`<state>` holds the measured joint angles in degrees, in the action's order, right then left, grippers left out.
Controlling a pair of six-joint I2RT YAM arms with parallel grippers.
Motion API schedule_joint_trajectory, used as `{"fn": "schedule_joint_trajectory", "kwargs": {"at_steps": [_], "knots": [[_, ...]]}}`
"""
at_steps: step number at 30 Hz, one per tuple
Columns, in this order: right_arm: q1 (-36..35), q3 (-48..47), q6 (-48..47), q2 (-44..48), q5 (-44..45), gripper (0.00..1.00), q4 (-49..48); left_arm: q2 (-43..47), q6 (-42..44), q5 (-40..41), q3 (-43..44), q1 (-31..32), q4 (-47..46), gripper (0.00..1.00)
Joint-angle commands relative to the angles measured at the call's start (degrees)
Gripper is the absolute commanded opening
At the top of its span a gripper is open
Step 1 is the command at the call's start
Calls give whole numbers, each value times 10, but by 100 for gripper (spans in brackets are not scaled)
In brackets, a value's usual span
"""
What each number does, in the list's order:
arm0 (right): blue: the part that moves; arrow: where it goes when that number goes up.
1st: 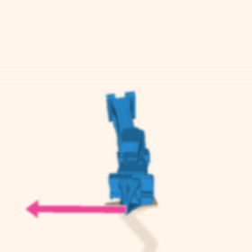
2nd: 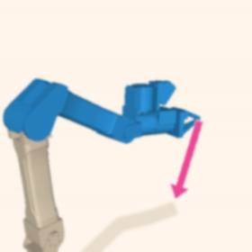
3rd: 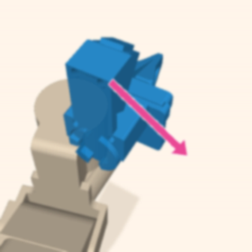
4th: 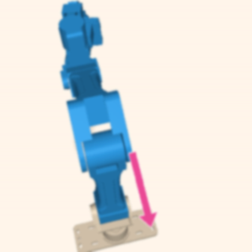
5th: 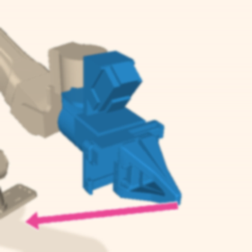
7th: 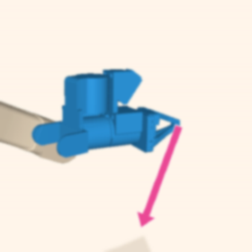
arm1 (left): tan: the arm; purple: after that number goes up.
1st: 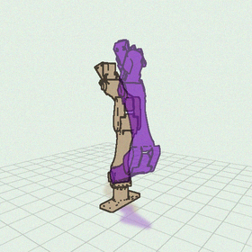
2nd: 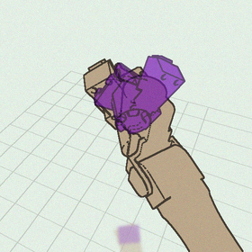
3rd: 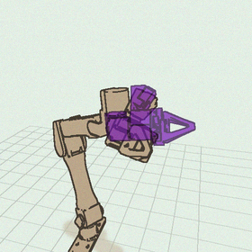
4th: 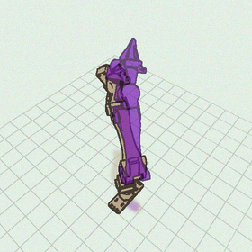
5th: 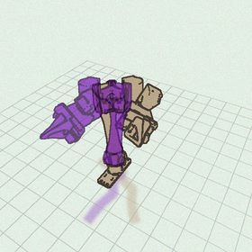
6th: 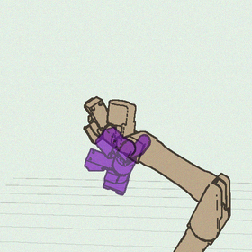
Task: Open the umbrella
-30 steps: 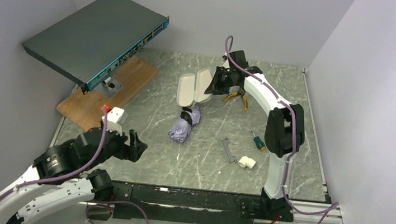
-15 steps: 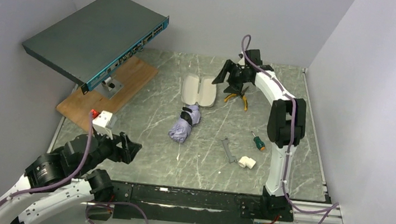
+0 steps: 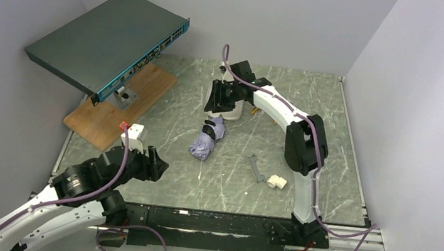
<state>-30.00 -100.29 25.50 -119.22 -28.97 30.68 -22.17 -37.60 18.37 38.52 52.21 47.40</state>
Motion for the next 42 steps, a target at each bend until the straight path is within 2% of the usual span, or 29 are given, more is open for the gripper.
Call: {"fn": "schedule_joint_trajectory", "kwargs": {"at_steps": [1,7,14,22,29,34,42], "knots": [[10,-45,10,-44,20,43,-9,7,-68,-34,-47,-2,-82,68],[7,-2,5,-56,50,43,-2,-3,-91,-45,-71,-1,-110,66],[-11,80,-14,-17,69,46,22,-21,-89,-39,-69,-1,-131,66],[-66,251,7,109,81,49,22,-40,-96,-33,-70,-1,-142,65],[-162,392,50,265,28,54,-26,-49,-106,-25,-85,-1,-159,63],[-159,373,22,295,135,59,34,-63,-132,-39,-108,-1,-182,58],[-155,266,-5,224,127,60,13,-53,-194,-55,-164,-1,-221,51]]}}
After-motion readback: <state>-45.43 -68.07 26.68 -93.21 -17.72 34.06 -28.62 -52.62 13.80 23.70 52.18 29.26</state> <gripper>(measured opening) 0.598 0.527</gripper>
